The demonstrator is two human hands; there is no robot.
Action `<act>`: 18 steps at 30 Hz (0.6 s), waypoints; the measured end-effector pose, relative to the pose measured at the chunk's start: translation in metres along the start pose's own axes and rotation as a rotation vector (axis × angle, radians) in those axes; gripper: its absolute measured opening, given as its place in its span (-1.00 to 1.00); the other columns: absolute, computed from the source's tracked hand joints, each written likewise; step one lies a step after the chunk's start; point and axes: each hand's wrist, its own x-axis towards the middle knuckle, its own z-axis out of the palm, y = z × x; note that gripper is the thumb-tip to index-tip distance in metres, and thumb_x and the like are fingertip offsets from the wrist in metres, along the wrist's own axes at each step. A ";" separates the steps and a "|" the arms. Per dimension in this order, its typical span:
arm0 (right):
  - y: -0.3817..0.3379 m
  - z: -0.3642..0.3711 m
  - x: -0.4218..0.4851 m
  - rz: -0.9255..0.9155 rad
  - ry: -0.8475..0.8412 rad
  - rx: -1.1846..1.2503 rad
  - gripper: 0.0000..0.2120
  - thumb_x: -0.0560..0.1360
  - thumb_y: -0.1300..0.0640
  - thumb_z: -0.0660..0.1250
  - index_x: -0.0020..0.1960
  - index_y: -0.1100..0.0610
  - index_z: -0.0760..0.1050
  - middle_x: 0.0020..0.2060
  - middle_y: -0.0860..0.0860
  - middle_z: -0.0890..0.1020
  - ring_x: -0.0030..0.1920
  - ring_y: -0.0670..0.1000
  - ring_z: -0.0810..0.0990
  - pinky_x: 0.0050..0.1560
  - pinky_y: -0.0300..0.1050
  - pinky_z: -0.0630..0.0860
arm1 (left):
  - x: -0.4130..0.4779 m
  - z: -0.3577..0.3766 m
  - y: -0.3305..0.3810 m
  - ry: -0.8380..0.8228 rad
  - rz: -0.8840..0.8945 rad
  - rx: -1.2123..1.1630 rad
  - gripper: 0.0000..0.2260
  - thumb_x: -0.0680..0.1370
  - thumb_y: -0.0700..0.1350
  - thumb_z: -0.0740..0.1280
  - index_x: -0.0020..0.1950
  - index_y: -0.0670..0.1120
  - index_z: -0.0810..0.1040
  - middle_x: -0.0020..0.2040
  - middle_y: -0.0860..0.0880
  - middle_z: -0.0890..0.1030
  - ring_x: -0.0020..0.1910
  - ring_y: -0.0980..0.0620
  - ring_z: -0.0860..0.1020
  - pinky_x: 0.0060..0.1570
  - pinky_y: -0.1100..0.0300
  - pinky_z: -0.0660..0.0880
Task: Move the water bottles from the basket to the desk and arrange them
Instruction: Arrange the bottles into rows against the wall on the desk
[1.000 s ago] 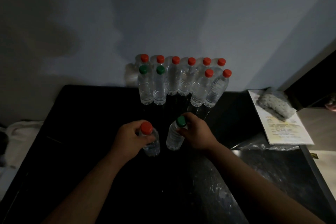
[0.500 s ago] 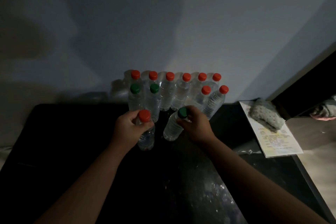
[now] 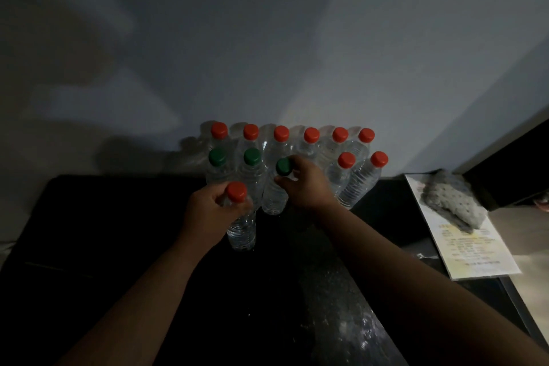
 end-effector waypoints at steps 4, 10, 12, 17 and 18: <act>0.004 -0.001 0.011 0.017 -0.004 0.049 -0.67 0.48 0.14 0.43 0.22 0.12 0.49 0.14 0.00 0.61 0.10 -0.09 0.51 0.22 -0.02 0.52 | 0.001 0.002 -0.004 0.010 0.003 0.005 -0.75 0.29 -0.23 0.59 -0.17 0.06 0.66 -0.28 0.12 0.66 -0.30 0.24 0.55 -0.20 0.36 0.47; 0.014 -0.002 0.012 0.034 -0.167 -0.048 -0.28 0.37 0.16 0.53 0.44 0.03 0.29 0.35 0.02 0.48 0.32 0.02 0.44 0.26 -0.11 0.38 | 0.001 0.002 -0.005 0.033 -0.004 -0.020 -0.70 0.29 -0.24 0.59 -0.16 0.14 0.67 -0.22 0.00 0.68 -0.23 0.16 0.59 -0.14 0.27 0.50; 0.021 0.006 0.011 0.068 -0.180 -0.025 -0.17 0.34 0.17 0.55 0.49 0.00 0.21 0.38 0.03 0.45 0.36 0.05 0.42 0.32 -0.02 0.39 | 0.000 0.001 -0.003 0.035 0.001 -0.016 -0.65 0.30 -0.24 0.58 -0.18 0.22 0.66 -0.22 0.02 0.68 -0.23 0.17 0.59 -0.14 0.28 0.50; 0.027 0.022 0.015 0.075 -0.081 0.063 -0.24 0.33 0.13 0.56 0.42 0.00 0.28 0.27 -0.03 0.54 0.25 -0.01 0.51 0.25 0.08 0.51 | -0.001 -0.001 -0.001 0.049 0.008 0.004 -0.63 0.30 -0.26 0.58 -0.20 0.24 0.65 -0.25 0.05 0.67 -0.25 0.19 0.58 -0.16 0.29 0.49; 0.027 0.023 0.015 0.061 -0.068 0.073 -0.26 0.33 0.13 0.57 0.41 0.01 0.30 0.27 -0.03 0.54 0.23 -0.04 0.51 0.23 0.05 0.51 | 0.000 -0.001 -0.001 0.050 0.008 0.011 -0.64 0.30 -0.26 0.58 -0.20 0.23 0.65 -0.25 0.05 0.67 -0.25 0.19 0.58 -0.17 0.28 0.49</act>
